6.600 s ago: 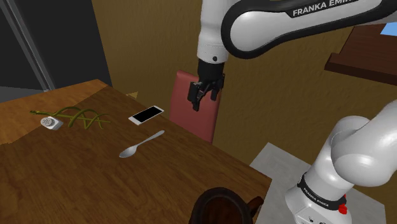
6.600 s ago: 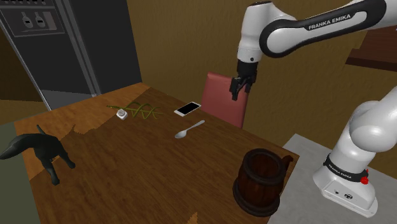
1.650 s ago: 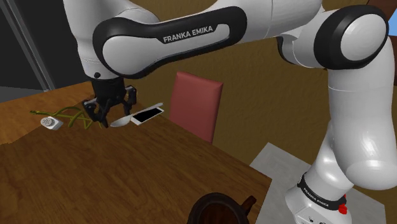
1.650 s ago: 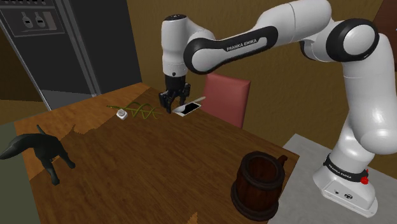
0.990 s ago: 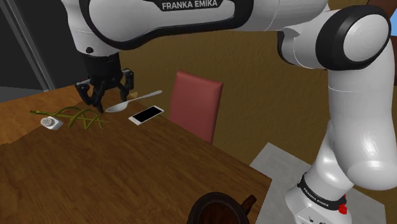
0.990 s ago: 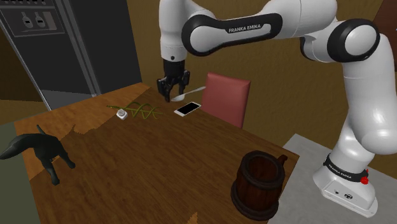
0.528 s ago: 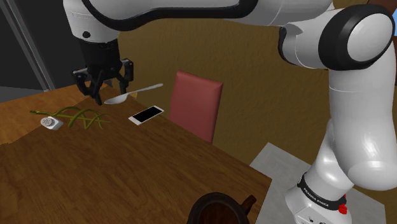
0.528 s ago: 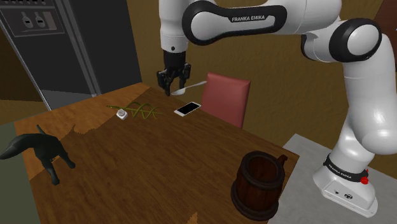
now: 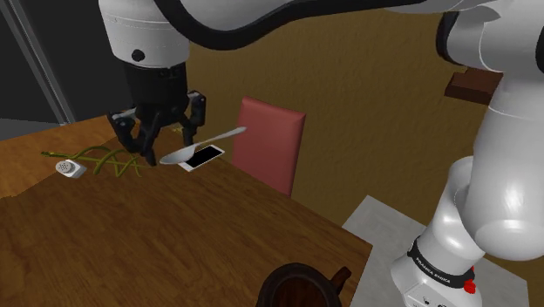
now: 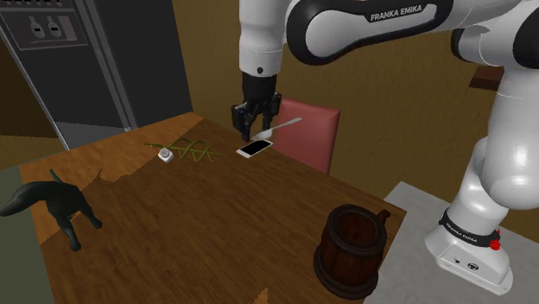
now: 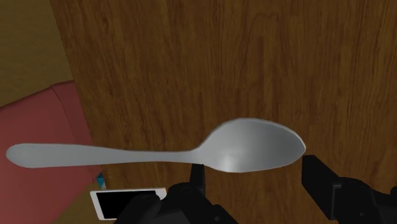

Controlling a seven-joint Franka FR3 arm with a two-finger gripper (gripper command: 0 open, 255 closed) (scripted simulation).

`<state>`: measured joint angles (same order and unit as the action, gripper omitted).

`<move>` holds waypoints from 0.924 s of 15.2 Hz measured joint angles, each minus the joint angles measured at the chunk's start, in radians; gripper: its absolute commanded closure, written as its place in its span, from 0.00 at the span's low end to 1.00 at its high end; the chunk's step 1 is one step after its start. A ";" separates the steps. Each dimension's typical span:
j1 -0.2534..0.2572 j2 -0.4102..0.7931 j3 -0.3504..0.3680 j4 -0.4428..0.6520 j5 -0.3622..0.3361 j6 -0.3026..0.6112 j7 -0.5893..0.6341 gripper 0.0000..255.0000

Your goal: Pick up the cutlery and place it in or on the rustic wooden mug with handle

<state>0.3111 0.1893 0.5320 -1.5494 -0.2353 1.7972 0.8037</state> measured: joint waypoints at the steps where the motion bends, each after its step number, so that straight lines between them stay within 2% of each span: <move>1: 0.005 -0.023 0.007 -0.029 0.010 0.006 0.014 1.00; 7: 0.023 -0.212 0.043 -0.237 0.102 0.045 0.067 1.00; 14: 0.079 -0.377 0.086 -0.381 0.195 0.044 0.140 1.00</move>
<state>0.3906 -0.1879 0.6182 -1.9304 -0.0401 1.8408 0.9435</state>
